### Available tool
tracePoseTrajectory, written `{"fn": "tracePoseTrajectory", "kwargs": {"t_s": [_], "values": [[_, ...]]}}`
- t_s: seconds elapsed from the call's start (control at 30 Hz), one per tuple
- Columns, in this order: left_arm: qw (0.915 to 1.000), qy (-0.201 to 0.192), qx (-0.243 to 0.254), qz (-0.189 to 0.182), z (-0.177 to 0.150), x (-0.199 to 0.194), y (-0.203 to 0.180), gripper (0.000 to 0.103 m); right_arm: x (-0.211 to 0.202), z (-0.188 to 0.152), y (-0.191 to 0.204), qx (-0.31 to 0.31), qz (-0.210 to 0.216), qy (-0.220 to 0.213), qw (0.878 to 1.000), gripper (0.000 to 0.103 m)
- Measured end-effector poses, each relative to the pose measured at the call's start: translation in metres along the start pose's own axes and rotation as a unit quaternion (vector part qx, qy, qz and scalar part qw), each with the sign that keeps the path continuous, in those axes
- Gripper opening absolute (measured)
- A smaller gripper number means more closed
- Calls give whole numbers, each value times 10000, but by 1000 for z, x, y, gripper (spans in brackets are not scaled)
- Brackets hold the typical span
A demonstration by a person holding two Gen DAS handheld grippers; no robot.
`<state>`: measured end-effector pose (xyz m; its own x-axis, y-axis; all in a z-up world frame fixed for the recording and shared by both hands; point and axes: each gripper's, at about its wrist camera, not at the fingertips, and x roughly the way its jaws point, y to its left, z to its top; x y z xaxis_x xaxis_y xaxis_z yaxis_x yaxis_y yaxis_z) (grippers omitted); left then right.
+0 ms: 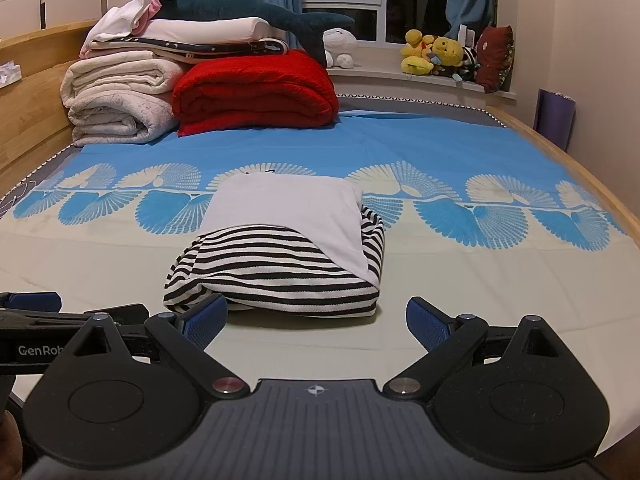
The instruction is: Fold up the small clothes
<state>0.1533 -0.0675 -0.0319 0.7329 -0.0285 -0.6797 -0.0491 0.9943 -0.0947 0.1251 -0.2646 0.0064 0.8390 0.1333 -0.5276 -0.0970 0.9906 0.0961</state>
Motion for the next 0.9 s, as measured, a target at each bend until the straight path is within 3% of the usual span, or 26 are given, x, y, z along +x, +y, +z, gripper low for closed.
{"fn": "tracePoseTrajectory", "kwargs": {"t_s": [0.9], "values": [[10000,-6,25,-33,1,-1,3,103,-1,0,5,11,-22,-12,10000,96]]}}
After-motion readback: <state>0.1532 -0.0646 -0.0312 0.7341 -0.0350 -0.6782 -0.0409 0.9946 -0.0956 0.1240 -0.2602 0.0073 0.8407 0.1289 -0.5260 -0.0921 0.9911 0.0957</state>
